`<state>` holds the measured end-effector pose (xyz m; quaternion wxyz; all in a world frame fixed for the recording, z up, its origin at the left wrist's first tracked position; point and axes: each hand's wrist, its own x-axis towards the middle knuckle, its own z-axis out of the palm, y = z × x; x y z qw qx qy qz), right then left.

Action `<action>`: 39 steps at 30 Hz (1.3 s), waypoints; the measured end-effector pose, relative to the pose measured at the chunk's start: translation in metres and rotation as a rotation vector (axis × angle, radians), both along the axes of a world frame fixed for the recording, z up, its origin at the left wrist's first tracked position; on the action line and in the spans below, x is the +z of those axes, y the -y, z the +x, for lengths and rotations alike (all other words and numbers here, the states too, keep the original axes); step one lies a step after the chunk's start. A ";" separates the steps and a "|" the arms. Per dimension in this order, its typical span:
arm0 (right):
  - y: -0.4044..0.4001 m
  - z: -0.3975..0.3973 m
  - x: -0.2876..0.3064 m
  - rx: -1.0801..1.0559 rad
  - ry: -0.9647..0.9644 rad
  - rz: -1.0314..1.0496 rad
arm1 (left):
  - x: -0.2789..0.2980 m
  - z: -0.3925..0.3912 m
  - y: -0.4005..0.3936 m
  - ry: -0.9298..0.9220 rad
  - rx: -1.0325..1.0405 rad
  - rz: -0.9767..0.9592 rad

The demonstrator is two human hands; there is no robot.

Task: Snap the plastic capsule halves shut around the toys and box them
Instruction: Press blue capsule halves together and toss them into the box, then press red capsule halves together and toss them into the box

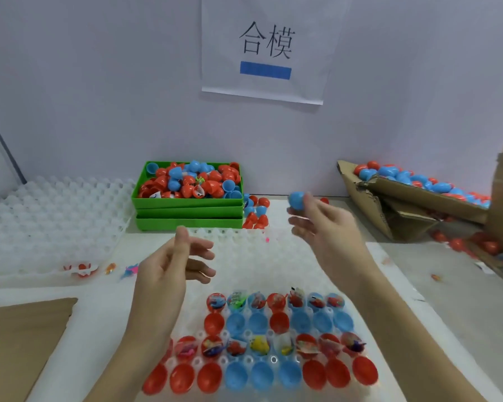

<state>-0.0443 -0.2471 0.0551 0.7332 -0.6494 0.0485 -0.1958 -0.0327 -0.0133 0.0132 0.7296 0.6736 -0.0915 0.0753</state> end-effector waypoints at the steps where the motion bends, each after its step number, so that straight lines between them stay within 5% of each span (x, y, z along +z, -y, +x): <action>1: 0.023 0.010 0.013 0.070 -0.005 0.314 | 0.000 0.001 -0.002 -0.010 0.009 -0.005; 4: 0.089 0.035 0.048 0.101 0.132 0.969 | -0.002 0.003 -0.005 -0.040 0.011 0.003; 6: 0.116 0.045 0.055 0.030 0.162 1.026 | -0.002 0.003 -0.005 -0.047 0.003 0.011; 11: 0.111 0.041 0.027 0.048 -0.036 0.665 | 0.000 0.005 -0.007 -0.042 -0.006 0.058; 15: 0.066 0.011 -0.002 0.007 -0.155 0.130 | -0.003 0.008 -0.012 -0.020 -0.031 0.148; 21: 0.012 -0.015 -0.026 0.021 -0.205 -0.481 | -0.012 0.009 -0.019 0.170 -0.071 0.704; 26: -0.002 -0.020 -0.030 0.082 -0.160 -0.664 | -0.020 0.011 -0.026 0.237 -0.228 1.057; 39: -0.018 -0.027 -0.033 0.120 -0.099 -0.779 | -0.007 0.004 -0.025 0.242 -0.315 0.842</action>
